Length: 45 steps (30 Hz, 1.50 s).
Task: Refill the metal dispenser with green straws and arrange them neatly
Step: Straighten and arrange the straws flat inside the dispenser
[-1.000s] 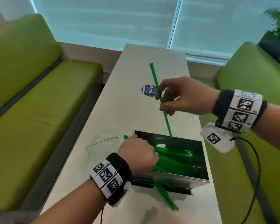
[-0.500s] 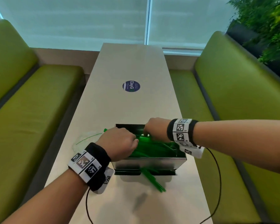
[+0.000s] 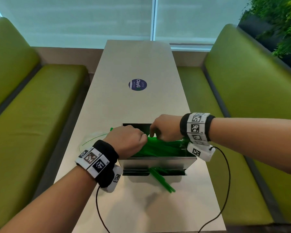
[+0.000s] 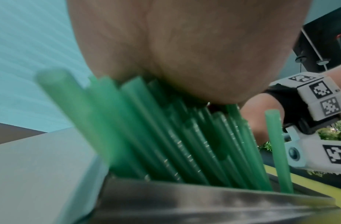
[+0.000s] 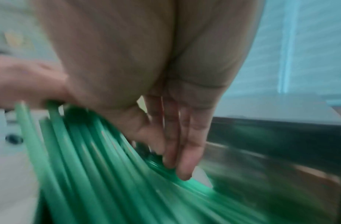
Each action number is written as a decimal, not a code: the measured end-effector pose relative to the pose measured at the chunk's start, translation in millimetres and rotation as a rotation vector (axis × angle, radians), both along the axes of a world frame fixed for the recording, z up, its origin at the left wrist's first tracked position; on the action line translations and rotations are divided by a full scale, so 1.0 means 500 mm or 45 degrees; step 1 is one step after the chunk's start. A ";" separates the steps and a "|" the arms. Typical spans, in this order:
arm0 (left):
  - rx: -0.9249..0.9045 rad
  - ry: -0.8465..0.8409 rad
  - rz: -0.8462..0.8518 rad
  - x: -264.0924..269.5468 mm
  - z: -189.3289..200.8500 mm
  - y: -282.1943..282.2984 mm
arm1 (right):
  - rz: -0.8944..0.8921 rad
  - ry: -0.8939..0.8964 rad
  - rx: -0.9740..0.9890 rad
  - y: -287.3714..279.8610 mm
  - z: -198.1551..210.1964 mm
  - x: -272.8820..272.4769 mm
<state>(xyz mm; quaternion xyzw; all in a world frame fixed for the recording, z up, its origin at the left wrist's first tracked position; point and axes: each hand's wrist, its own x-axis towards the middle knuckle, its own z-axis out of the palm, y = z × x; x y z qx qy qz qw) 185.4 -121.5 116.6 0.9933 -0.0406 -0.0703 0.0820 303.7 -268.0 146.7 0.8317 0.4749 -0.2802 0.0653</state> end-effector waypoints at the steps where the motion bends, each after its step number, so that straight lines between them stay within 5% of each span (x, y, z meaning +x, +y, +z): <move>1: -0.017 0.028 -0.007 0.003 0.005 -0.001 | -0.050 0.143 -0.003 -0.006 0.004 -0.001; 5: -0.184 0.067 0.031 0.011 0.021 -0.002 | -0.023 0.293 -0.055 -0.013 -0.006 -0.018; 11: -0.562 -0.282 0.167 -0.029 0.044 0.066 | 0.015 0.245 -0.132 -0.008 -0.042 -0.026; 18: -0.931 -0.149 0.517 -0.103 -0.032 0.057 | -0.041 0.314 -0.067 -0.006 -0.042 -0.022; 23: -0.946 -0.317 0.541 -0.128 -0.065 -0.011 | -0.072 0.255 -0.025 -0.003 -0.039 -0.014; 27: -1.254 -0.468 0.635 -0.137 -0.064 -0.012 | -0.086 0.243 -0.013 -0.005 -0.044 -0.018; 32: -0.578 -0.878 0.371 -0.126 -0.022 -0.016 | -0.102 0.256 0.006 -0.005 -0.040 -0.019; 38: -0.118 -0.676 -0.142 -0.105 -0.027 -0.058 | -0.094 0.221 0.045 -0.009 -0.040 -0.018; 45: 0.152 -0.424 -0.007 -0.091 -0.051 -0.040 | -0.198 0.438 0.085 -0.021 -0.026 -0.008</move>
